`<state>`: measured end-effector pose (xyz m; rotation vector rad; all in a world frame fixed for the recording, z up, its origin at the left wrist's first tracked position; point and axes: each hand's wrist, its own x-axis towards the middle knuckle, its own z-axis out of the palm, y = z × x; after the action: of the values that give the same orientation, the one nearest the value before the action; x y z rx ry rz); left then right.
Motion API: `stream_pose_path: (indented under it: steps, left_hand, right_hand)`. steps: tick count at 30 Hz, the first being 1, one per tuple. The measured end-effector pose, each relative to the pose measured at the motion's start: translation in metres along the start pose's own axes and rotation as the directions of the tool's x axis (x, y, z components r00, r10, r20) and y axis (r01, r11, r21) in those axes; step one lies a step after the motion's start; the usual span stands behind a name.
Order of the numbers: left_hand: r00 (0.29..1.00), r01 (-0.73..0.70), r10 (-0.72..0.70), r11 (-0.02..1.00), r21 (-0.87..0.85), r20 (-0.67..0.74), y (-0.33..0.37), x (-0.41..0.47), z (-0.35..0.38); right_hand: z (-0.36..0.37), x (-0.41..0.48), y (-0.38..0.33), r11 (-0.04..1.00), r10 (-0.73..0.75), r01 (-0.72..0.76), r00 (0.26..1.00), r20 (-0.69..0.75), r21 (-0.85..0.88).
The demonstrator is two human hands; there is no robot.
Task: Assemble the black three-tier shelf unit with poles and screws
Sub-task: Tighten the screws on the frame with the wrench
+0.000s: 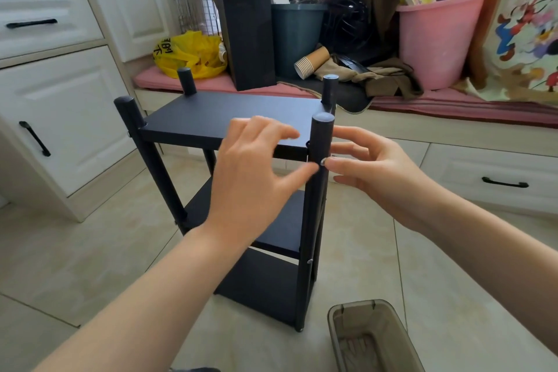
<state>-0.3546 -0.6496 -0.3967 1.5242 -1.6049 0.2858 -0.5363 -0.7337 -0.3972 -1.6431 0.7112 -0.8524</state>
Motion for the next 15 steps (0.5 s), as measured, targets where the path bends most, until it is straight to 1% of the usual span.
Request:
stream_pose_path:
  steps: [2, 4, 8, 11, 13, 15]
  left_hand:
    - [0.99, -0.045, 0.039, 0.998, 0.043, 0.135, 0.003, 0.002, 0.006]
    - [0.982, -0.04, 0.032, 0.999, 0.036, 0.186, 0.007, 0.004, 0.01]
    - [0.992, -0.002, 0.009, 0.999, -0.054, 0.13, 0.005, 0.011, 0.014]
    - [0.997, 0.0, 0.009, 0.995, -0.103, 0.083, 0.002, 0.011, 0.018]
    - [0.997, -0.008, 0.015, 0.995, -0.099, 0.07, 0.003, 0.01, 0.019]
    - [0.997, -0.011, 0.018, 0.995, -0.098, 0.07, 0.004, 0.01, 0.019]
  right_hand:
    - [0.0, 0.001, -0.001, 0.999, 0.025, -0.025, 1.0, -0.003, 0.031]
    - [0.001, 0.001, -0.002, 0.998, 0.041, -0.041, 0.999, -0.001, 0.049]
    - [0.001, 0.003, -0.005, 0.997, 0.067, -0.067, 0.998, -0.007, 0.043]
    - [-0.002, 0.004, -0.005, 0.996, 0.084, -0.084, 0.996, 0.013, 0.038]
    - [0.001, 0.009, -0.003, 0.989, 0.115, -0.111, 0.993, -0.038, 0.095]
    - [0.005, 0.017, -0.001, 0.967, 0.2, -0.176, 0.972, -0.12, 0.184]
